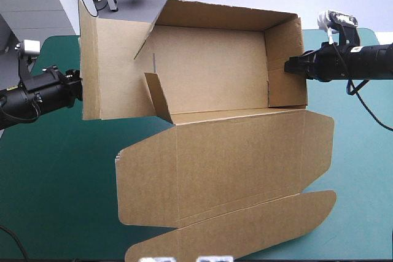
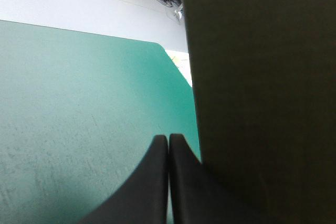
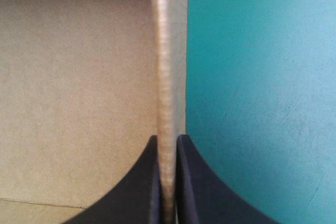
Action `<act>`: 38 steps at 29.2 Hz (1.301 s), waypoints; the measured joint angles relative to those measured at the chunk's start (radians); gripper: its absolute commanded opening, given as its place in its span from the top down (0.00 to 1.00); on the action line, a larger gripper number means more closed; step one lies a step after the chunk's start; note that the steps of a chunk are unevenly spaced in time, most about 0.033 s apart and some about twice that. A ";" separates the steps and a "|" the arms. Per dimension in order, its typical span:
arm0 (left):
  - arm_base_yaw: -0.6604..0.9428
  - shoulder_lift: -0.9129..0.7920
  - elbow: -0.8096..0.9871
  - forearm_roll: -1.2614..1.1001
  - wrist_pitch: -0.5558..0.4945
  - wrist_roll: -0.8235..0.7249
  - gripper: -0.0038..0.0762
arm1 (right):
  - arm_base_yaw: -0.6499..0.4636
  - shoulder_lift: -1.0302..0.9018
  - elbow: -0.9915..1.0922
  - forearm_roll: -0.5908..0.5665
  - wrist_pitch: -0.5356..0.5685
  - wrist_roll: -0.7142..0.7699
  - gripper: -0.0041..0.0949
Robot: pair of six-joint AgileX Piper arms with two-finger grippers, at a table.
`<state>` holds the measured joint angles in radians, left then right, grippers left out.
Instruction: Fold the box
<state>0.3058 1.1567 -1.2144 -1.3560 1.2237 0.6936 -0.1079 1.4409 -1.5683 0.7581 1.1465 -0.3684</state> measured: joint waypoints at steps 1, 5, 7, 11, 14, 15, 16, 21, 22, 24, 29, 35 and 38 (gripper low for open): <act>0.000 -0.022 0.000 0.022 0.003 -0.007 0.96 | 0.026 0.000 0.000 -0.012 -0.025 -0.005 0.97; 0.000 -0.063 0.000 0.034 0.007 -0.018 0.96 | 0.121 0.000 0.000 -0.083 -0.091 0.013 0.97; 0.000 -0.079 -0.001 0.056 0.007 -0.036 0.96 | 0.177 0.000 0.000 -0.114 -0.138 0.024 0.97; 0.000 -0.105 -0.001 0.126 0.010 -0.058 0.96 | 0.269 0.000 0.000 -0.167 -0.224 0.052 0.97; 0.000 -0.130 -0.001 0.159 0.013 -0.062 0.96 | 0.314 0.000 0.001 -0.214 -0.271 0.086 0.97; 0.000 -0.136 -0.002 0.160 0.014 -0.062 0.96 | 0.323 0.000 0.003 -0.224 -0.282 0.094 0.97; 0.000 -0.140 -0.002 0.160 0.016 -0.062 0.96 | 0.329 0.000 0.005 -0.232 -0.296 0.101 0.97; 0.000 -0.147 -0.002 0.163 0.017 -0.065 0.95 | 0.349 0.004 0.020 -0.244 -0.335 0.120 0.97; 0.000 -0.147 -0.002 0.165 0.017 -0.065 0.93 | 0.357 0.005 0.020 -0.248 -0.342 0.123 0.97; 0.000 -0.147 -0.002 0.170 0.017 -0.065 0.86 | 0.375 0.010 0.022 -0.253 -0.359 0.127 0.97; 0.000 -0.147 -0.002 0.177 0.017 -0.065 0.51 | 0.416 0.033 0.032 -0.264 -0.401 0.140 0.97; 0.000 -0.147 -0.002 0.180 0.017 -0.111 0.29 | 0.424 0.058 0.033 -0.269 -0.427 0.142 0.97; 0.000 -0.147 -0.002 0.203 0.017 -0.137 0.31 | 0.424 0.070 0.033 -0.269 -0.434 0.144 0.97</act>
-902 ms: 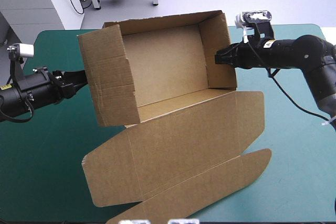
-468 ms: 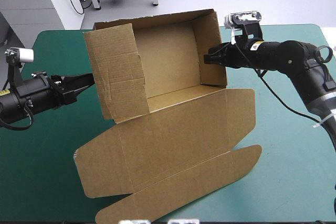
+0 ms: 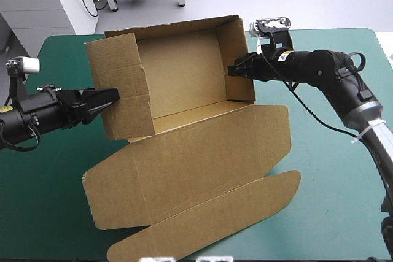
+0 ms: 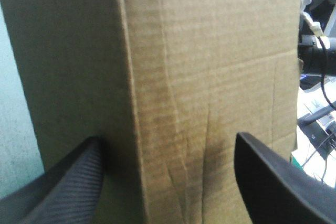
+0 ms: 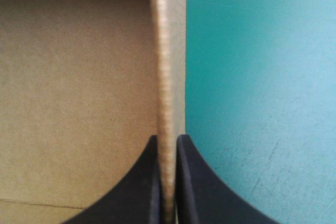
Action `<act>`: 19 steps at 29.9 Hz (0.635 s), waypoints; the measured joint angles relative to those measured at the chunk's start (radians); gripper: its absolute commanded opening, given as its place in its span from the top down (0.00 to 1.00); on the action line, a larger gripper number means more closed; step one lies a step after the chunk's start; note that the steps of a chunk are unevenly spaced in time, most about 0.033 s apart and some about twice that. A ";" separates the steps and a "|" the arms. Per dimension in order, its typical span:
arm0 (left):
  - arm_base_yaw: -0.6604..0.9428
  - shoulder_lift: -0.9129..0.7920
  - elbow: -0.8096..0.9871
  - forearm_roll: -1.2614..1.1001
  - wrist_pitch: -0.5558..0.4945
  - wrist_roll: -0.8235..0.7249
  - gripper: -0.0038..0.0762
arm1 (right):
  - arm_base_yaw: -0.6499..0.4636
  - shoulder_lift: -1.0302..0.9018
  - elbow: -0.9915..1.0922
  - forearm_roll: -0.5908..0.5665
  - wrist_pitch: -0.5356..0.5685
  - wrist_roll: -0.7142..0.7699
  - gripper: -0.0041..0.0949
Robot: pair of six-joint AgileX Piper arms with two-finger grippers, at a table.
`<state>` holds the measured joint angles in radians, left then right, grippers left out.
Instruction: Fold the box
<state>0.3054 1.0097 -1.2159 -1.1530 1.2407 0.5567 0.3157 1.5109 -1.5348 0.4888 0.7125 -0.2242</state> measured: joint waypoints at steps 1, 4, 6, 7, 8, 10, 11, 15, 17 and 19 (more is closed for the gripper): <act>0.000 0.000 0.000 0.013 0.000 -0.017 0.32 | 0.000 0.005 0.000 0.000 -0.002 0.000 0.97; -0.019 0.000 0.003 0.088 -0.002 -0.096 0.34 | 0.001 0.020 0.001 0.000 -0.006 0.001 0.96; -0.044 0.002 0.009 0.127 -0.011 -0.125 0.34 | 0.008 0.026 0.001 -0.001 -0.014 0.001 0.95; -0.061 0.005 0.011 0.141 -0.019 -0.132 0.34 | 0.014 0.028 0.001 -0.002 -0.020 0.001 0.95; -0.081 0.010 0.012 0.153 -0.028 -0.136 0.34 | 0.022 0.031 0.001 -0.002 -0.027 0.001 0.95; -0.126 0.022 0.013 0.165 -0.054 -0.144 0.34 | 0.038 0.033 0.001 -0.007 -0.036 0.001 0.95; -0.145 0.027 0.013 0.168 -0.071 -0.150 0.35 | 0.045 0.034 0.001 -0.011 -0.041 0.002 0.95; -0.228 0.052 0.013 0.210 -0.167 -0.166 0.39 | 0.063 0.034 0.001 -0.079 -0.053 0.049 0.95; -0.271 0.072 0.013 0.265 -0.201 -0.188 0.40 | 0.070 0.034 0.001 -0.113 -0.055 0.075 0.95; -0.313 0.098 0.013 0.346 -0.215 -0.245 0.40 | 0.082 0.035 0.001 -0.144 -0.054 0.090 0.95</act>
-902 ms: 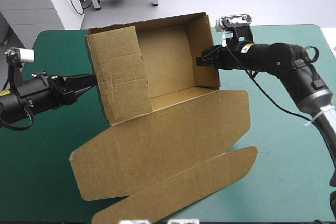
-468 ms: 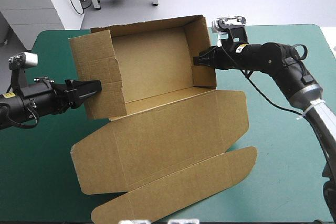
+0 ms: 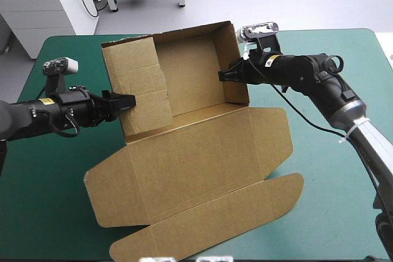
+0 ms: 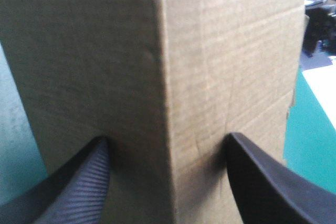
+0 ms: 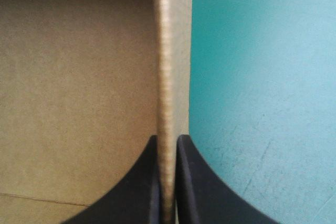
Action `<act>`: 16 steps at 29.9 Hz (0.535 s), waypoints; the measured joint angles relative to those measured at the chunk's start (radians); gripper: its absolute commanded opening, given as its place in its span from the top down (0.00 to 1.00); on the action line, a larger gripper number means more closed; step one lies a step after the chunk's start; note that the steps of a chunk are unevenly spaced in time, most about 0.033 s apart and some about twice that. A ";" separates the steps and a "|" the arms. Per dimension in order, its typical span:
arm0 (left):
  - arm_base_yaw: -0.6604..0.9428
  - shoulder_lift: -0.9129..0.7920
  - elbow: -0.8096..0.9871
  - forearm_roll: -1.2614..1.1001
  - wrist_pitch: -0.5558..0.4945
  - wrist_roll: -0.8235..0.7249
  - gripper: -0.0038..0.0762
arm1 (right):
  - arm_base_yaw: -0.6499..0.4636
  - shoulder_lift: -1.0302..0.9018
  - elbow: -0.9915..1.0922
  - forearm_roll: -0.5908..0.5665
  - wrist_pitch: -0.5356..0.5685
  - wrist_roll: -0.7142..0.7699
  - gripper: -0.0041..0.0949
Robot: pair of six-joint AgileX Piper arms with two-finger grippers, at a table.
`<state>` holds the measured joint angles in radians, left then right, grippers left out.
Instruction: Fold the box
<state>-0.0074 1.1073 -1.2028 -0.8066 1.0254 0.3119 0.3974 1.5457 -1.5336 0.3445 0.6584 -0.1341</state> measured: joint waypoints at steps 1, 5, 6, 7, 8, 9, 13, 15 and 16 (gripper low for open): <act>-0.015 0.012 0.000 0.033 -0.003 -0.028 0.40 | 0.005 0.000 0.000 -0.011 0.001 0.002 0.95; -0.080 0.079 0.000 0.176 -0.015 -0.109 0.40 | 0.042 0.002 0.000 -0.088 0.001 0.044 0.95; -0.091 0.092 0.000 0.197 -0.015 -0.118 0.40 | 0.050 0.003 0.000 -0.113 0.001 0.057 0.95; -0.103 0.107 0.000 0.220 -0.016 -0.126 0.40 | 0.059 0.003 0.000 -0.134 0.003 0.071 0.95; -0.113 0.122 0.001 0.238 -0.016 -0.144 0.40 | 0.068 0.004 0.000 -0.163 0.005 0.090 0.95; -0.121 0.135 0.001 0.257 -0.018 -0.157 0.41 | 0.077 0.004 0.000 -0.179 0.006 0.100 0.95; -0.134 0.165 0.001 0.326 -0.038 -0.206 0.54 | 0.098 0.006 0.000 -0.216 0.014 0.134 0.95; -0.134 0.170 0.001 0.359 -0.047 -0.221 0.64 | 0.101 0.006 0.000 -0.216 0.017 0.154 0.95; -0.135 0.171 0.001 0.379 -0.052 -0.226 0.69 | 0.103 0.006 0.000 -0.216 0.020 0.160 0.95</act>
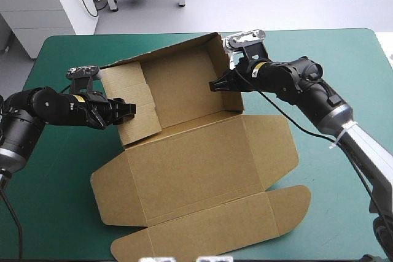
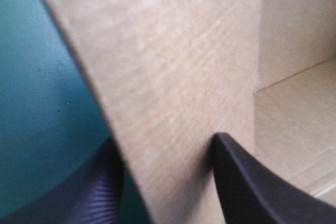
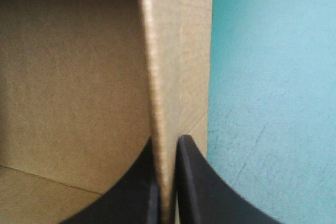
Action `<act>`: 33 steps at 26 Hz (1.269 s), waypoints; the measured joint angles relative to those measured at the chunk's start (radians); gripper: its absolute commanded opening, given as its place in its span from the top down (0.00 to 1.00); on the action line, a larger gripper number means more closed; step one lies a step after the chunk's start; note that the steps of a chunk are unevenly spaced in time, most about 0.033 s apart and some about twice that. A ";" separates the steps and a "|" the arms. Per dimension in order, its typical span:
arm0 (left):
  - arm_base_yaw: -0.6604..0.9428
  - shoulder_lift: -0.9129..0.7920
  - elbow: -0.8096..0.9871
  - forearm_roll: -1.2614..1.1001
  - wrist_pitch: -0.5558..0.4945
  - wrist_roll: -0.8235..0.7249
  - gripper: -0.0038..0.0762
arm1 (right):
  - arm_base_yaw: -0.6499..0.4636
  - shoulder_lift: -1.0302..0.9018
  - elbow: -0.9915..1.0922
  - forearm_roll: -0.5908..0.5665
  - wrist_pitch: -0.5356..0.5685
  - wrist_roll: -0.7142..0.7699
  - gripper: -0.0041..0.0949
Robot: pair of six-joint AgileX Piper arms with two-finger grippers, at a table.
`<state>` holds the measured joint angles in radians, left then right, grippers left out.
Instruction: Fold the box
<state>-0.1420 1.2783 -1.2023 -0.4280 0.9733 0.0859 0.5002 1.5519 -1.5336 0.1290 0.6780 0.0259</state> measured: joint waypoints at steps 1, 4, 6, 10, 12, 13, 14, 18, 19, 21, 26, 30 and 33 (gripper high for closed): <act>-0.001 0.000 0.000 0.019 -0.007 -0.003 0.72 | 0.001 0.000 0.000 0.000 0.002 0.005 0.95; -0.001 0.001 0.000 0.054 -0.012 -0.008 0.84 | 0.003 0.000 0.000 0.000 0.006 0.012 0.95; -0.001 0.001 0.000 0.066 -0.014 -0.009 0.96 | 0.003 0.001 0.000 0.000 0.012 0.014 0.95; -0.001 0.002 0.001 0.093 -0.040 -0.025 0.96 | 0.003 0.002 0.000 -0.002 0.025 0.037 0.95; -0.001 0.002 0.001 0.114 -0.054 -0.043 0.96 | 0.003 0.002 0.000 0.001 0.025 0.048 0.95; -0.001 0.003 0.001 0.124 -0.060 -0.053 0.96 | 0.003 0.002 0.000 0.003 0.025 0.052 0.95; -0.001 0.003 0.001 0.132 -0.062 -0.063 0.96 | 0.004 0.002 0.000 0.008 0.027 0.055 0.95; -0.006 0.006 -0.001 0.139 -0.063 -0.076 0.96 | 0.005 0.003 0.000 -0.001 0.060 0.084 0.96; -0.022 0.008 -0.012 0.147 -0.063 -0.078 0.96 | 0.005 0.002 0.000 -0.026 0.084 0.114 0.96; -0.043 0.012 -0.031 0.167 -0.066 -0.080 0.96 | 0.005 -0.003 0.000 -0.046 0.113 0.140 0.96; -0.109 0.116 -0.158 0.205 0.000 -0.086 0.96 | 0.005 -0.043 0.047 -0.129 0.182 0.235 0.96; -0.191 0.259 -0.240 0.236 0.052 -0.086 0.96 | 0.005 -0.054 0.192 -0.178 0.201 0.327 0.96; -0.239 0.324 -0.248 0.298 0.069 -0.128 0.96 | 0.005 -0.040 0.216 -0.185 0.216 0.341 0.96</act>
<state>-0.3806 1.6023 -1.4500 -0.1303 1.0423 -0.0420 0.5049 1.5116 -1.3175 -0.0556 0.8938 0.3665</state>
